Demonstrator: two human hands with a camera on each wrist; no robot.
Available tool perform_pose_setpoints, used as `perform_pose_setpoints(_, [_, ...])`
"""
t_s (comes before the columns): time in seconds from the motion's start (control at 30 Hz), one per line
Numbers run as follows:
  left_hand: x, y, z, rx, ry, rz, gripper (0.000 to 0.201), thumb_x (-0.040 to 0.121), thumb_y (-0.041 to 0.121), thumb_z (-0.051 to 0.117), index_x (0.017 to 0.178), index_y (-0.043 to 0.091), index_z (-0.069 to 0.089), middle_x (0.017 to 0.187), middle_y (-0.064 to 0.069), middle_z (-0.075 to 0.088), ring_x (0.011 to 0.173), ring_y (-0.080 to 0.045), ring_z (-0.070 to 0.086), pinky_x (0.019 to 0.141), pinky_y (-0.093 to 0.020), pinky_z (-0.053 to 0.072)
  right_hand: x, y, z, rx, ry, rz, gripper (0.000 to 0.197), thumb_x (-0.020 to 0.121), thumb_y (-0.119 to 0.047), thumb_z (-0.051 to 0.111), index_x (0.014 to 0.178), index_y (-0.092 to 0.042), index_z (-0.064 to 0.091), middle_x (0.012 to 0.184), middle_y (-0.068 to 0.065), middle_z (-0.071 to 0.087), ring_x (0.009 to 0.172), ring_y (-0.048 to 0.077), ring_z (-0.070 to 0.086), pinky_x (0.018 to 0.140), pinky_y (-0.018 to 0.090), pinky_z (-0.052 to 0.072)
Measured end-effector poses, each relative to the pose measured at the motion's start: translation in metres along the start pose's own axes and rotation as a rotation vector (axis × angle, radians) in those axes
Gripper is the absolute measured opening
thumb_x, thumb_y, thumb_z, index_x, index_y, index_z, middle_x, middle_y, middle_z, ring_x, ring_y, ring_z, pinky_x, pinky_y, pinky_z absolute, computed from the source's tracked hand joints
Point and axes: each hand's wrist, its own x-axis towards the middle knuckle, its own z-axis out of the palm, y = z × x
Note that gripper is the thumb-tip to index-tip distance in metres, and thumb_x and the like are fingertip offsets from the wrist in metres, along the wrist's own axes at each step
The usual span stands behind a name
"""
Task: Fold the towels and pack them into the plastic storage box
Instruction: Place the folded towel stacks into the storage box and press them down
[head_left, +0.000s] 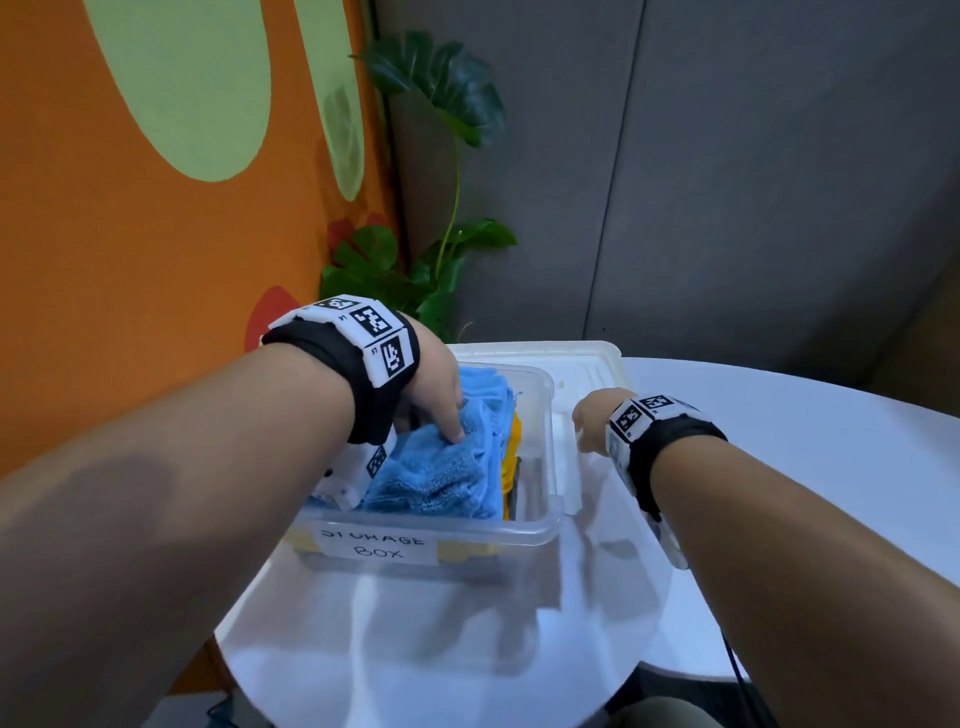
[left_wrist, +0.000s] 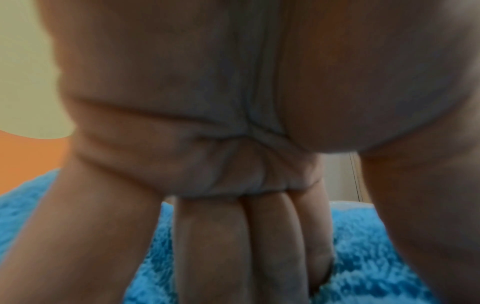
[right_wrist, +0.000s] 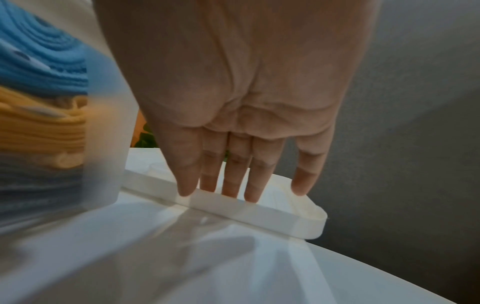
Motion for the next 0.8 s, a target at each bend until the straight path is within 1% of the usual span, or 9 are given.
perform_pose_setpoints(0.13, [0.003, -0.001, 0.000, -0.047, -0.025, 0.011, 0.023, 0.088, 0.038, 0.067, 0.084, 0.015, 0.064, 0.064, 0.002, 0.061, 0.054, -0.013, 0.057, 0.061, -0.024, 0.049, 0.033, 0.002, 0.014, 0.019, 0.065, -0.044, 0.040, 0.033, -0.043, 0.069, 0.068, -0.031, 0.055, 0.085, -0.004, 0.063, 0.071, 0.030, 0.062, 0.070, 0.044, 0.052])
perform_pose_setpoints(0.2, [0.004, -0.002, 0.000, -0.071, -0.024, 0.007, 0.022, 0.087, 0.037, 0.068, 0.084, 0.015, 0.065, 0.060, 0.003, 0.062, 0.052, -0.013, 0.058, 0.058, -0.023, 0.048, 0.036, 0.004, 0.016, 0.012, 0.090, -0.052, 0.034, 0.037, -0.039, 0.069, 0.065, -0.027, 0.053, 0.085, -0.003, 0.062, 0.072, 0.030, 0.062, 0.071, 0.043, 0.053])
perform_pose_setpoints(0.33, [0.004, -0.001, 0.002, -0.090, -0.017, -0.002, 0.022, 0.088, 0.036, 0.068, 0.088, 0.014, 0.067, 0.063, 0.003, 0.065, 0.052, -0.012, 0.060, 0.055, -0.021, 0.049, -0.027, 0.007, 0.008, 0.002, 0.105, -0.095, 0.039, 0.045, -0.033, 0.072, 0.079, -0.027, 0.054, 0.080, -0.008, 0.062, 0.078, 0.025, 0.063, 0.073, 0.039, 0.055])
perform_pose_setpoints(0.43, [0.003, -0.001, 0.002, -0.081, -0.020, -0.001, 0.026, 0.088, 0.037, 0.067, 0.098, 0.013, 0.068, 0.076, 0.000, 0.067, 0.057, -0.013, 0.061, 0.061, -0.023, 0.051, -0.062, 0.014, 0.002, 0.019, 0.152, -0.098, 0.022, 0.057, -0.027, 0.064, 0.079, -0.027, 0.061, 0.085, -0.007, 0.066, 0.076, 0.023, 0.062, 0.073, 0.035, 0.049])
perform_pose_setpoints(0.5, [0.002, 0.000, 0.003, -0.067, -0.014, 0.003, 0.025, 0.088, 0.038, 0.067, 0.094, 0.014, 0.068, 0.073, 0.001, 0.066, 0.057, -0.013, 0.061, 0.064, -0.024, 0.051, -0.097, 0.016, -0.009, 0.049, 0.237, -0.097, 0.013, 0.064, -0.020, 0.059, 0.077, -0.024, 0.058, 0.084, -0.002, 0.063, 0.072, 0.024, 0.060, 0.072, 0.036, 0.050])
perform_pose_setpoints(0.6, [0.000, 0.002, 0.003, -0.003, 0.010, 0.003, 0.032, 0.087, 0.043, 0.066, 0.097, 0.013, 0.069, 0.074, 0.001, 0.064, 0.061, -0.014, 0.058, 0.074, -0.028, 0.052, -0.139, 0.024, -0.022, 0.152, 0.429, -0.093, 0.012, 0.080, -0.013, 0.054, 0.091, -0.017, 0.055, 0.087, 0.000, 0.049, 0.081, 0.026, 0.056, 0.078, 0.037, 0.051])
perform_pose_setpoints(0.67, [-0.003, 0.006, 0.004, 0.067, 0.022, -0.003, 0.036, 0.088, 0.047, 0.062, 0.100, 0.014, 0.069, 0.077, 0.001, 0.064, 0.065, -0.015, 0.058, 0.080, -0.030, 0.052, -0.158, 0.029, -0.032, 0.192, 0.499, -0.035, 0.017, 0.088, -0.011, 0.050, 0.105, -0.012, 0.052, 0.102, 0.005, 0.048, 0.098, 0.030, 0.054, 0.080, 0.034, 0.045])
perform_pose_setpoints(0.73, [-0.009, 0.011, 0.006, 0.171, 0.040, -0.001, 0.037, 0.091, 0.049, 0.056, 0.100, 0.014, 0.067, 0.077, 0.002, 0.061, 0.067, -0.014, 0.055, 0.078, -0.030, 0.048, -0.166, 0.031, -0.039, 0.205, 0.547, 0.032, 0.025, 0.091, -0.011, 0.049, 0.117, -0.008, 0.049, 0.119, 0.010, 0.047, 0.110, 0.032, 0.051, 0.083, 0.032, 0.041])
perform_pose_setpoints(0.8, [-0.014, 0.014, 0.009, 0.274, 0.076, 0.002, 0.038, 0.094, 0.049, 0.050, 0.106, 0.015, 0.064, 0.079, 0.004, 0.056, 0.069, -0.012, 0.050, 0.075, -0.029, 0.042, -0.174, 0.032, -0.045, 0.238, 0.591, 0.073, 0.030, 0.091, -0.008, 0.048, 0.121, -0.008, 0.046, 0.124, 0.011, 0.044, 0.112, 0.032, 0.049, 0.085, 0.032, 0.039])
